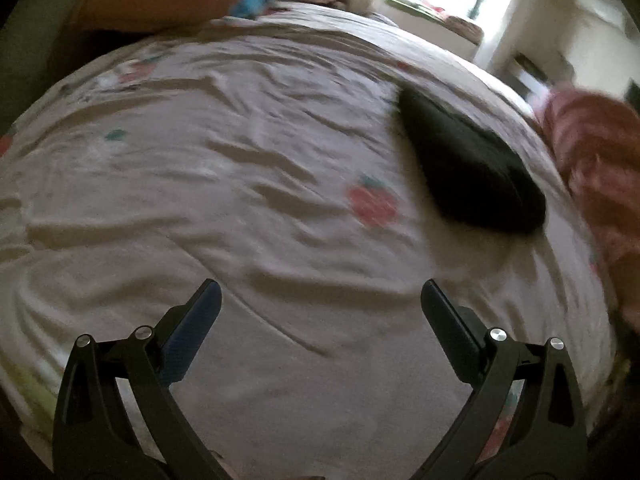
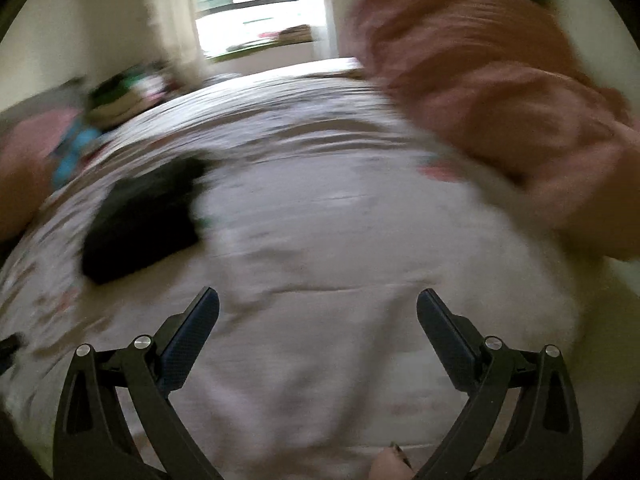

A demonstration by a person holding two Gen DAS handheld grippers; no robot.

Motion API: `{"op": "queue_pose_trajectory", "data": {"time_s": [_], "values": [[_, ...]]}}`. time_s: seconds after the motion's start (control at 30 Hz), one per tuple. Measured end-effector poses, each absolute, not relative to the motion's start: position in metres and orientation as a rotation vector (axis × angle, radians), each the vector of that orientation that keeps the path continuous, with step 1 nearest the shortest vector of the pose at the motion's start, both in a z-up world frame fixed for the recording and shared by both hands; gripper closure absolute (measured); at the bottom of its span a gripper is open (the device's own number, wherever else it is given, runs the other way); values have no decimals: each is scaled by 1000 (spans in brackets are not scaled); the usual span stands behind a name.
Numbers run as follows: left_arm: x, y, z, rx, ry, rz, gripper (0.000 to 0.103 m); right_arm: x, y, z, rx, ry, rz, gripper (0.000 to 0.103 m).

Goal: Fold small clothes

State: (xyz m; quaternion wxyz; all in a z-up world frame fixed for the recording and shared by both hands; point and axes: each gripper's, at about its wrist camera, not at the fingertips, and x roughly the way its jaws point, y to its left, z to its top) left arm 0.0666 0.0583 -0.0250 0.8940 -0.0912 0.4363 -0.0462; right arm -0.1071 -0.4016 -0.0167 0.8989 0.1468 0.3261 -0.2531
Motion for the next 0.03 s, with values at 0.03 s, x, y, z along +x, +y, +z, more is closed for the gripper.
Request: {"op": "queue_pose_trajectory", "data": {"time_s": [0.03], "values": [[73, 72, -21, -186, 896, -57, 9, -118, -420, -17, 324, 670, -591, 5]]}}
